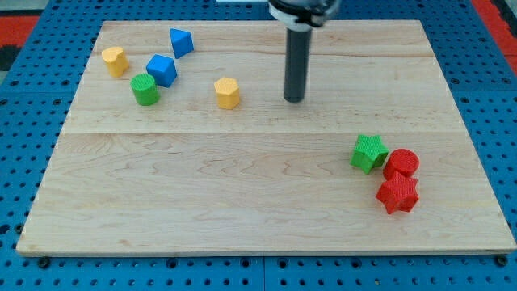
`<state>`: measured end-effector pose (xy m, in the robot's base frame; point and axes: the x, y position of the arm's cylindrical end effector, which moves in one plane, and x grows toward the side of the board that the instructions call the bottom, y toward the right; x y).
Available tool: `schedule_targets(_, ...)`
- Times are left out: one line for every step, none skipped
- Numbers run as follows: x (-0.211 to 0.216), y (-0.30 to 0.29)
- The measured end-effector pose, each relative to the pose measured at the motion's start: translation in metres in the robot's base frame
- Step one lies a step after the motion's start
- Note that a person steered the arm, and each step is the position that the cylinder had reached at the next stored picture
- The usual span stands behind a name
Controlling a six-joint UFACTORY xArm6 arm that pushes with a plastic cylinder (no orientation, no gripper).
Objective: Push the yellow hexagon to the left of the green star
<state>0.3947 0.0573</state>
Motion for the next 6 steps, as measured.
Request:
schedule_targets(-0.055, -0.008)
schedule_targets(-0.07, -0.054)
schedule_targets(-0.066, -0.099)
schedule_targets(-0.057, -0.099)
schedule_targets(-0.023, -0.1)
schedule_targets(-0.024, -0.125)
